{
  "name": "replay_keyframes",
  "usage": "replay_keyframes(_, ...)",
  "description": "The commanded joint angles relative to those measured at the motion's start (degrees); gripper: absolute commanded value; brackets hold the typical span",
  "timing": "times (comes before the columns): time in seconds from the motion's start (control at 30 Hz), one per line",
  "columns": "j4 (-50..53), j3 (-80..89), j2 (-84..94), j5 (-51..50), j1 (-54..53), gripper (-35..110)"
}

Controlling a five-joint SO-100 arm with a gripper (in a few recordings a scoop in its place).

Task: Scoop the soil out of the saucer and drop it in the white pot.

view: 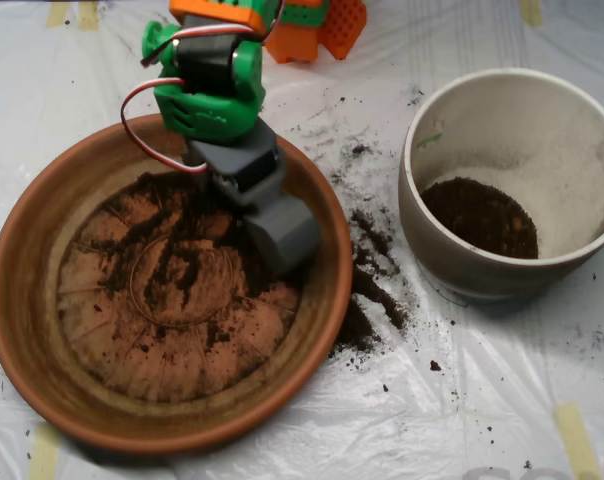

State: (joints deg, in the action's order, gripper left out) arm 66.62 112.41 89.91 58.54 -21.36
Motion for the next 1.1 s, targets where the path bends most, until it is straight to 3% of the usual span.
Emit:
replay_keyframes(0.0,-3.16,3.16,3.16,2.90,-0.44,38)
replay_keyframes(0.17,-3.87,4.22,3.43,3.08,-0.97,23)
replay_keyframes(0.73,-3.08,8.09,6.33,15.82,-4.83,24)
replay_keyframes(1.07,-4.57,9.14,6.94,24.17,-9.93,16)
